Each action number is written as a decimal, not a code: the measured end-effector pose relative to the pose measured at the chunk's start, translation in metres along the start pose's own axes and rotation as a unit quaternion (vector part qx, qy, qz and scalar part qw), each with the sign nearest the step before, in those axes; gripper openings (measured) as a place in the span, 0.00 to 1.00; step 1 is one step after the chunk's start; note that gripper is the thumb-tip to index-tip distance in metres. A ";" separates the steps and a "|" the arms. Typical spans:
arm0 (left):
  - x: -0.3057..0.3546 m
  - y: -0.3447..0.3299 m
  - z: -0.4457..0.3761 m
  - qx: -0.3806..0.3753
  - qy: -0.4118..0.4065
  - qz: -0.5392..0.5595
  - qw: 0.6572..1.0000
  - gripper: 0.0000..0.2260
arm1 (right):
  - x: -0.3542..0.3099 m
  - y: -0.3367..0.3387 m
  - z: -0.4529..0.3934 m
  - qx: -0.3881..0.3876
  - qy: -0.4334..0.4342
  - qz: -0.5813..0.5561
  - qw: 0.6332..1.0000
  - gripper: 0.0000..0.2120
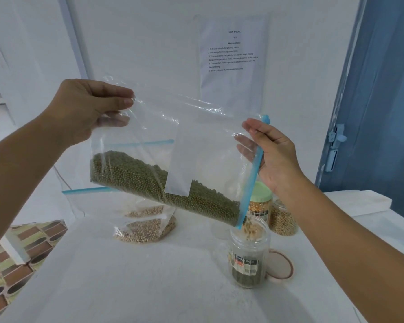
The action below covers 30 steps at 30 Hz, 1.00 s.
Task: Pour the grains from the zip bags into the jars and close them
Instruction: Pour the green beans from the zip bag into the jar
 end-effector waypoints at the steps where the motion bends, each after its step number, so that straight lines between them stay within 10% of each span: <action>1: -0.001 0.000 0.000 0.000 -0.001 -0.001 1.000 0.10 | 0.001 0.000 0.000 0.001 -0.001 -0.002 1.000 0.09; 30: 0.003 -0.004 -0.004 0.002 -0.013 -0.017 1.000 0.11 | 0.003 0.003 -0.002 0.008 -0.003 -0.008 1.000 0.09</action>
Point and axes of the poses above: each hand's wrist, its own z-axis away from the middle knuckle, its own y-axis out of the back of the hand, x = y × z, the point moved 4 cm from there along -z, towards the middle knuckle, and after that the axes turned 4 degrees about -y, right-handed, at the moved point
